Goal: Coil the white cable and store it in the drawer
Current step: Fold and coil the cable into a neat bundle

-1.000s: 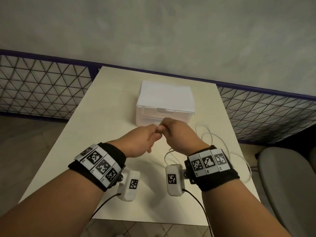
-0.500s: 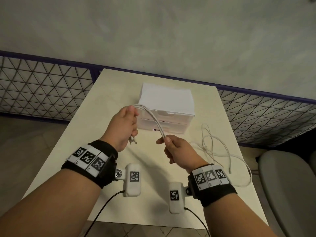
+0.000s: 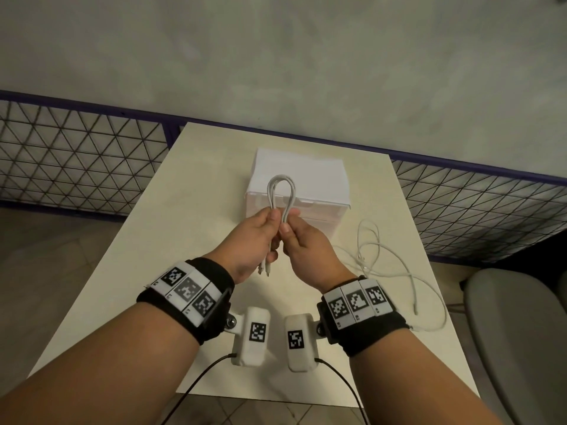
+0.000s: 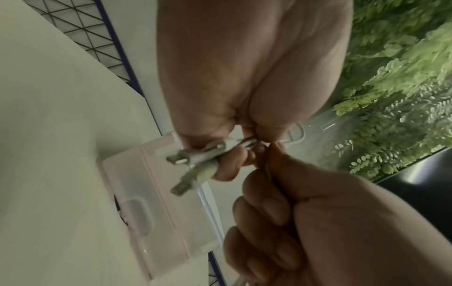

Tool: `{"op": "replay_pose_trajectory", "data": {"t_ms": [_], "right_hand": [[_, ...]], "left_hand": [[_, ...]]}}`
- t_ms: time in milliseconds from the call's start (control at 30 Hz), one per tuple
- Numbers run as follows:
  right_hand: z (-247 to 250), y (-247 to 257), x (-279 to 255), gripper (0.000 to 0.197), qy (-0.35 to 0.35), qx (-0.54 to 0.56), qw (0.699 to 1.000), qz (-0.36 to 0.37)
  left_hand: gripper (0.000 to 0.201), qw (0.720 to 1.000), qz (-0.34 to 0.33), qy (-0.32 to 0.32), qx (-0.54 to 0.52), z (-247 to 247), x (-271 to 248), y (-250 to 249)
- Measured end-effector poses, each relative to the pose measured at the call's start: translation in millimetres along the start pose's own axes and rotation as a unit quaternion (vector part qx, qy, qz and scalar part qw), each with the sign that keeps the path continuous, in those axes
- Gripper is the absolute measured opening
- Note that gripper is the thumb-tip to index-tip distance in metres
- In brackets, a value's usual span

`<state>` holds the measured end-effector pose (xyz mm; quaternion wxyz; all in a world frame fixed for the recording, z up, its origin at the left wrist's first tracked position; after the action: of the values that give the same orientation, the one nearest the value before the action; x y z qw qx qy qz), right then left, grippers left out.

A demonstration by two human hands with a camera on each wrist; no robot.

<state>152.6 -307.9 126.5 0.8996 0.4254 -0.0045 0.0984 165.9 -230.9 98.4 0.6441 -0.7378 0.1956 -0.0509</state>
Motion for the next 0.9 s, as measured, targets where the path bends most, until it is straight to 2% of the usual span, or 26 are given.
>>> {"op": "replay_pose_trajectory", "data": {"t_ms": [267, 400, 467, 533, 700, 833, 900], "right_hand": [[-4.1, -3.1, -1.1, 0.025, 0.030, 0.003, 0.999, -0.031], [-5.7, -5.3, -2.1, 0.025, 0.035, 0.055, 0.996, -0.064], [-2.6, -8.0, -4.9, 0.015, 0.030, 0.088, 0.992, -0.087], [-2.4, -7.8, -7.5, 0.013, 0.036, 0.105, 0.990, -0.090], [-4.5, 3.9, -14.1, 0.005, 0.066, 0.142, 0.986, -0.063], [-6.8, -4.8, -19.0, 0.026, 0.089, 0.151, 0.981, -0.080], [-10.7, -8.4, -20.2, 0.028, 0.097, 0.117, 0.985, -0.076]], "left_hand": [[0.035, 0.999, -0.002, 0.036, -0.027, -11.9, -5.4, 4.8], [0.028, 0.992, 0.019, 0.005, -0.125, -9.0, -3.8, 8.5], [0.028, 0.978, 0.017, -0.009, -0.209, -1.8, 0.2, 6.5], [0.027, 0.962, 0.008, -0.014, -0.274, 5.8, 3.7, 1.7], [0.025, 0.957, -0.007, -0.042, -0.288, 13.0, 4.1, -3.3], [0.026, 0.937, -0.022, -0.106, -0.332, 25.9, 7.1, 1.2], [0.025, 0.928, -0.028, -0.127, -0.348, 30.0, 8.1, 1.8]]}}
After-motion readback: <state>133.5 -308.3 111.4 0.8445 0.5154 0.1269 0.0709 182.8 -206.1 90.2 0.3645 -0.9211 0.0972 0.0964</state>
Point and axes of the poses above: each hand's wrist, its own x-axis towards the middle knuckle, its own z-axis out of the back of the hand, y = z × x, the point moved 10 cm from there along x, towards the middle knuckle, and after that the axes turned 3 degrees about -x, right-handed, at the moved point
